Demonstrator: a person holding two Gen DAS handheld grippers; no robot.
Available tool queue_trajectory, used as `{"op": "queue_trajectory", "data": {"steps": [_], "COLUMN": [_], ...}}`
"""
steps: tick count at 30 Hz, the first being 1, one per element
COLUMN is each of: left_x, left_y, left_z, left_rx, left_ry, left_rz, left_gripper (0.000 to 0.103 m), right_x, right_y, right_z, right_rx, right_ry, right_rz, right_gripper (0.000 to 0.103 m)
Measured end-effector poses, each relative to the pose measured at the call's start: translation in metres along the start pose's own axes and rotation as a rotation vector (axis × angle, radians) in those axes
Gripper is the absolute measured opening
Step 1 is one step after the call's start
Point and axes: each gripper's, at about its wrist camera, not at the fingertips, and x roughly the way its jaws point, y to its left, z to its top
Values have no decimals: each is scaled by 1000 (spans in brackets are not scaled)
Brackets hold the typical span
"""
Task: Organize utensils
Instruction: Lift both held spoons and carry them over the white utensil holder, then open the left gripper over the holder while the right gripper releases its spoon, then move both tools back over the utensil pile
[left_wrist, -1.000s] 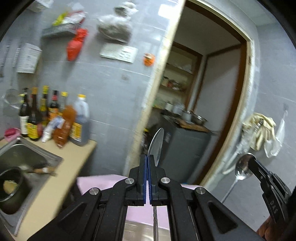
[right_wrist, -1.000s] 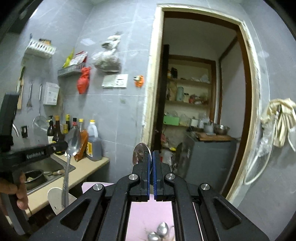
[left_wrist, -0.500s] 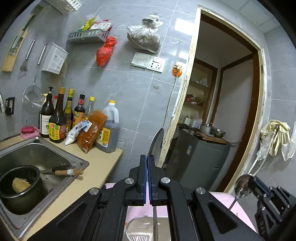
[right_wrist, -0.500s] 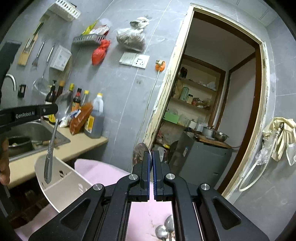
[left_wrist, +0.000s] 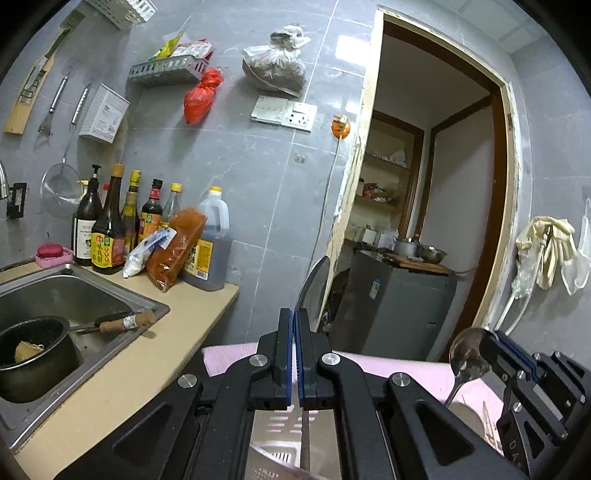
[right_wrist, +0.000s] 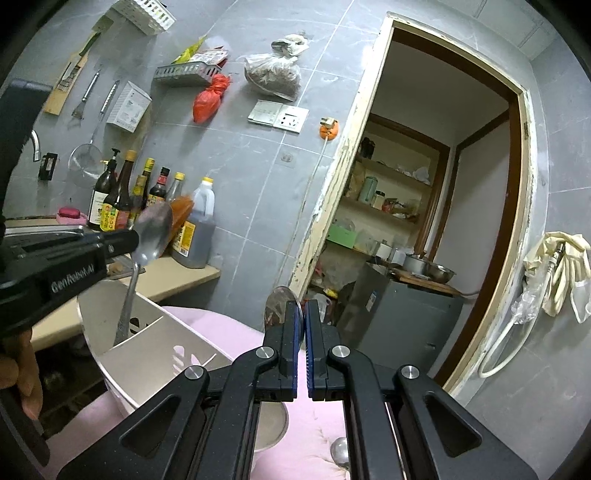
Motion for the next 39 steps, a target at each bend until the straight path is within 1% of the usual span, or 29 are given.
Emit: {"op": "queue_trajectory", "data": {"steps": [4,10,12,14,15,17,19,20,22,23,24,26,27,28,29,30,31,32,33,35,39], "left_x": [-2,0,-1,-2,-3,-7,-10,-13,-16,-18,-21,-26,-28,-29,-30,-31,-33,-36,-38,-43,-50], "left_y": [0,3,4,4,3,2,2,1,-3,-7,-11,-20,-25,-31,-36,-42,-49,-57,-62,-77,-103], "left_z": [-2,-2,-1,0,1,4,9,11,16,19,23,30,33,36,39,42,44,46,47,49,49], "left_rx": [14,17,12,12,11,5,-10,-16,-16,-13,-9,-8,-10,-13,-14,-14,-11,-9,-8,-3,19], "left_ry": [26,105,124,140,148,153,152,152,156,155,153,147,147,151,154,154,150,139,130,110,75], "left_rz": [-16,-43,-55,-62,-72,-81,-92,-97,-105,-109,-116,-133,-144,-157,-170,-178,-183,-187,-191,-198,-190], "left_gripper": [3,3,4,7,9,24,32,34,37,41,44,57,60,65,71,74,80,86,89,97,102], "right_x": [-1,0,-2,-4,-5,-5,-6,-7,-12,-14,-17,-19,-21,-23,-26,-29,-32,-36,-41,-48,-60], "right_y": [-3,-10,-12,-15,-18,-24,-32,-38,-55,-64,-73,-93,-103,-113,-124,-134,-140,-152,-161,-176,-203], "right_z": [-2,-9,-9,-9,-9,-7,-5,-3,0,1,1,3,3,2,1,1,1,-1,-3,-6,-16], "right_rx": [10,38,50,72,87,125,167,193,266,297,328,385,412,437,460,476,484,489,490,486,464], "right_ry": [9,51,53,52,57,72,81,86,96,96,95,97,98,96,91,83,77,64,53,33,6], "right_rz": [32,91,106,122,129,142,148,149,153,149,149,148,144,139,130,119,108,84,65,36,-22], "right_gripper": [3,7,13,18,18,18,18,19,30,41,48,54,60,63,67,73,76,82,86,90,96]}}
